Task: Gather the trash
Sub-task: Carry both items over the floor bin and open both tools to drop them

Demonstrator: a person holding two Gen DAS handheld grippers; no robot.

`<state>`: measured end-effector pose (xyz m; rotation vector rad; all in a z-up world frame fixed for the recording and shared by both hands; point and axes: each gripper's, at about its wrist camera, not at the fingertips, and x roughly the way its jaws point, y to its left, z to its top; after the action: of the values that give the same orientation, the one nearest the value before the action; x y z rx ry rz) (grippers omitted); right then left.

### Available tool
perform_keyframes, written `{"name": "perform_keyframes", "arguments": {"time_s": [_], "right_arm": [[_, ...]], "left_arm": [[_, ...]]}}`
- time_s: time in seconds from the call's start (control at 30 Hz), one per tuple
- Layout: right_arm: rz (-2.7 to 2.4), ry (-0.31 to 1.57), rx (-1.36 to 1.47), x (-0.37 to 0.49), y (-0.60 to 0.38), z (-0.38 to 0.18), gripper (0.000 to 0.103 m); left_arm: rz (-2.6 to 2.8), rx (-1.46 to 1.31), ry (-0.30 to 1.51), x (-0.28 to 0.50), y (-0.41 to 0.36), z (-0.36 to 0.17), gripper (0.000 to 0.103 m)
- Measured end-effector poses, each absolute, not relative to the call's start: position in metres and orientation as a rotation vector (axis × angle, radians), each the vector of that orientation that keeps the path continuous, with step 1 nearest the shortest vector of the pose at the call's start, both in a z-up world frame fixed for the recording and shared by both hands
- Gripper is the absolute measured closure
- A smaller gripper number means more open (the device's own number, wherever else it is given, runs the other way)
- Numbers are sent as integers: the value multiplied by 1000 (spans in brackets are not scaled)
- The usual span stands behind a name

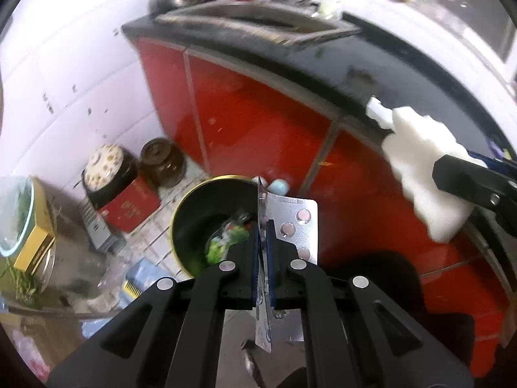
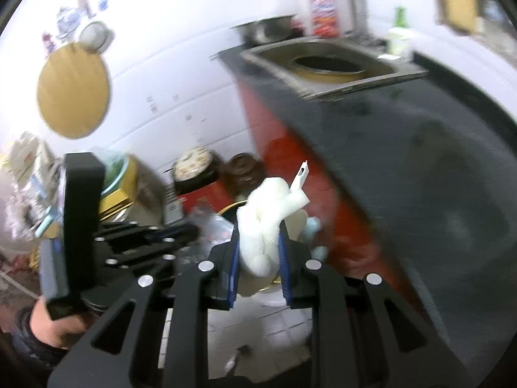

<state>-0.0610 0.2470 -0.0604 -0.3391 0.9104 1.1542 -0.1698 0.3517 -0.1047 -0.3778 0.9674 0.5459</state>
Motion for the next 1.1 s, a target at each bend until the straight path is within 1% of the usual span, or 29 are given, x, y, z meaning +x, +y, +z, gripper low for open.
{"name": "perform_keyframes", "arguments": {"time_s": [0.17, 0.37, 0.5, 0.7, 0.77, 0.8, 0.83, 0.87, 0.9, 0.93, 0.97, 1.1], "right_arm": [[1231, 966, -364, -70, 291, -95, 82], [1242, 1046, -382, -60, 330, -146, 82], [1216, 1069, -416, -58, 346, -170, 82], [1204, 1085, -435, -50, 351, -184, 82], [1205, 1082, -436, -48, 354, -186, 78], [1208, 1085, -431, -48, 355, -187, 67], [1208, 1096, -431, -46, 358, -189, 47], [1203, 1101, -430, -45, 359, -189, 35], [1204, 1095, -420, -44, 359, -188, 21], [1211, 1083, -409, -44, 358, -187, 20], [1213, 1082, -410, -44, 359, -186, 20], [1206, 1090, -400, -41, 357, -186, 20]], "left_arm": [[572, -445, 993, -178, 383, -145, 99], [597, -500, 1013, -175, 408, -183, 99], [607, -488, 1022, -168, 415, -199, 99], [602, -498, 1017, -164, 425, -207, 99], [601, -503, 1015, -164, 427, -209, 99], [596, -507, 1016, -165, 429, -211, 99], [597, -512, 1015, -165, 429, -212, 97], [601, -517, 1022, -166, 430, -212, 85], [605, -525, 1030, -167, 431, -214, 70], [611, -532, 1033, -169, 432, -215, 30], [629, -527, 1015, -172, 432, -213, 20], [645, -513, 988, -174, 437, -208, 20]]}}
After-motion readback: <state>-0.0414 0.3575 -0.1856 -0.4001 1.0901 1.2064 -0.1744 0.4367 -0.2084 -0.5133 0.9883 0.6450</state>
